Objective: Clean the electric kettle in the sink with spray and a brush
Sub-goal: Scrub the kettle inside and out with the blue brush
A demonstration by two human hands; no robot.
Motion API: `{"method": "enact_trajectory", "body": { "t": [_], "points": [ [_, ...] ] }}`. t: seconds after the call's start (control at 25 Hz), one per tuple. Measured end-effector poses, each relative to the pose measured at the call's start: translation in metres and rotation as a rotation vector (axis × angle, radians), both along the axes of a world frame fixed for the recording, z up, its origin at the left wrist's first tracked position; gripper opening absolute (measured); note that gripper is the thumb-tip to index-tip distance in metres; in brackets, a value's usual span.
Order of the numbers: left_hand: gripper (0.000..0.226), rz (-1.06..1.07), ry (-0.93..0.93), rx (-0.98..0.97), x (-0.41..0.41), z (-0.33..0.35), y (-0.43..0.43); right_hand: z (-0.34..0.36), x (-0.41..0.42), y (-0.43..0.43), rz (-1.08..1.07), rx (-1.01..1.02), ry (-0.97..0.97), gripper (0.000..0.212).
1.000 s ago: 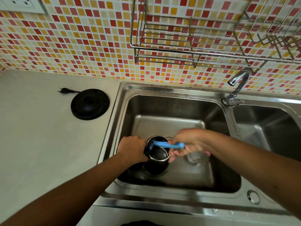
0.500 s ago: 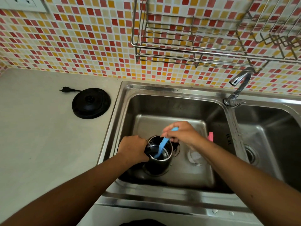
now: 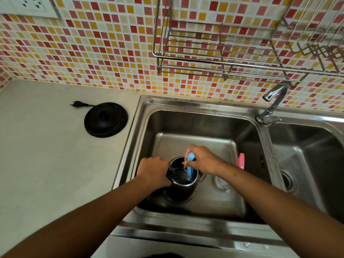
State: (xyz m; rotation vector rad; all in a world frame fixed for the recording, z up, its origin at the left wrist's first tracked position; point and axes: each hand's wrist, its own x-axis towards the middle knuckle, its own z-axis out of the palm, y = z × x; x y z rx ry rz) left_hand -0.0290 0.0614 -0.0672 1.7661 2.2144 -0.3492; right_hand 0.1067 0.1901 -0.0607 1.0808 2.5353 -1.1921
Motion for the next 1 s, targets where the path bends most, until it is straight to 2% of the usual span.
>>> {"method": "enact_trajectory", "body": {
  "t": [0.16,0.32,0.4,0.6,0.68,0.76,0.84,0.92,1.0],
  "points": [
    [0.036,0.000,-0.001,-0.009,-0.001,0.002,0.000,0.026,-0.004,-0.002,0.325,0.057,-0.003,0.013],
    [0.034,-0.015,-0.019,-0.017,-0.003,0.001,0.001,0.002,0.009,-0.012,0.477,0.109,-0.150,0.019],
    [0.034,-0.021,-0.022,-0.021,-0.004,0.003,0.002,0.002,0.010,-0.009,0.553,0.147,-0.158,0.020],
    [0.030,-0.007,-0.044,-0.010,-0.004,0.001,0.002,0.025,0.016,-0.009,0.901,0.373,-0.090,0.013],
    [0.030,-0.006,-0.050,-0.014,-0.005,0.001,0.002,0.024,0.015,-0.008,0.955,0.454,-0.114,0.010],
    [0.030,-0.011,-0.044,-0.013,-0.005,0.000,0.002,0.013,0.011,-0.006,0.967,0.452,-0.204,0.015],
    [0.031,-0.003,-0.049,-0.015,-0.004,0.001,0.002,0.001,0.006,-0.003,0.883,0.427,-0.217,0.020],
    [0.033,0.001,-0.048,-0.011,-0.003,0.001,0.002,-0.004,0.003,-0.003,0.728,0.326,-0.241,0.017],
    [0.035,-0.001,-0.052,-0.002,-0.003,0.002,0.001,-0.006,0.002,-0.006,0.605,0.310,-0.243,0.025]
  ]
}}
